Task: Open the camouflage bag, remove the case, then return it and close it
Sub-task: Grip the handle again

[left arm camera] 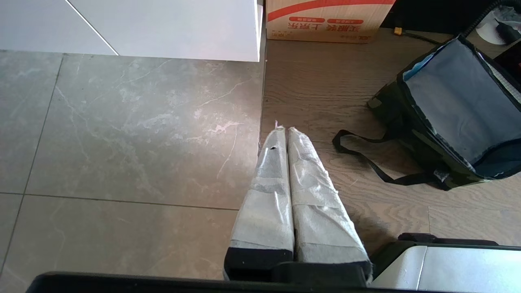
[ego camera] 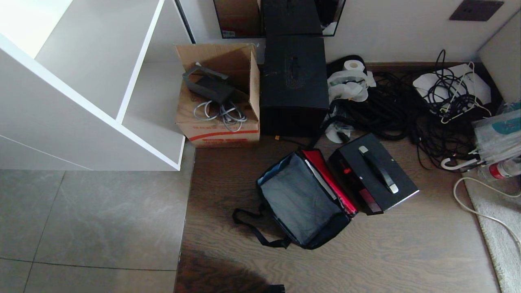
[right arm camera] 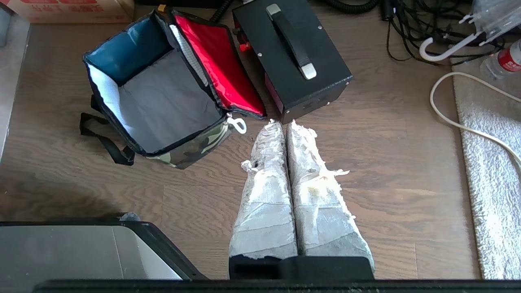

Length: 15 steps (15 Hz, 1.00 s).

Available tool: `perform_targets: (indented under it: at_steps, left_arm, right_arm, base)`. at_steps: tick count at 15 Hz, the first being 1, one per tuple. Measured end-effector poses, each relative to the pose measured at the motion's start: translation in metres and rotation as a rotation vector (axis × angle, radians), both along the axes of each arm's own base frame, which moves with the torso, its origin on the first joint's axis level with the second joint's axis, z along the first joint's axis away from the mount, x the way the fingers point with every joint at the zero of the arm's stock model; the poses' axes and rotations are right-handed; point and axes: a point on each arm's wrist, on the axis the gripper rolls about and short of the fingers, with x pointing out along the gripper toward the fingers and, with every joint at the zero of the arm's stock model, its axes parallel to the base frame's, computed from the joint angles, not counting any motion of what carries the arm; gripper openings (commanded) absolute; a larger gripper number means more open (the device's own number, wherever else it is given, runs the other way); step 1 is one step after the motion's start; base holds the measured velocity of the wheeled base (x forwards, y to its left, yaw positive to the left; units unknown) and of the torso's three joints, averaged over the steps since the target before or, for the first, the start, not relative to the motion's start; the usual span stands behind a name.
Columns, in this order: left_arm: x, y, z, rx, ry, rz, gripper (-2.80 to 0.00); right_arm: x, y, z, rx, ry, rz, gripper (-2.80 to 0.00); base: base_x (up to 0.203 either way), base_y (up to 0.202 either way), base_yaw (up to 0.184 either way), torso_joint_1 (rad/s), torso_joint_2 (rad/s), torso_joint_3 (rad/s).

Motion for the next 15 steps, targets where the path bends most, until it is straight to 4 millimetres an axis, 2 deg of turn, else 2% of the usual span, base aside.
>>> perform_targets:
  at_steps: [11,12,15]
  left_arm:
    - [0.000,0.000,0.000,0.000,0.000,0.000,-2.80]
    - [0.000,0.000,0.000,0.000,0.000,0.000,-2.80]
    - [0.000,0.000,0.000,0.000,0.000,0.000,-2.80]
  right_arm:
    - [0.000,0.000,0.001,0.012,-0.004,-0.002,-2.80]
    - [-0.002,0.000,0.007,0.014,-0.010,-0.001,-2.80]
    - [-0.017,0.000,0.040,0.024,0.011,0.000,-2.80]
  base:
    - [0.000,0.000,0.000,0.000,0.00,0.000]
    - [0.000,0.000,0.000,0.000,0.00,0.000]
    - [0.000,0.000,0.000,0.000,0.00,0.000]
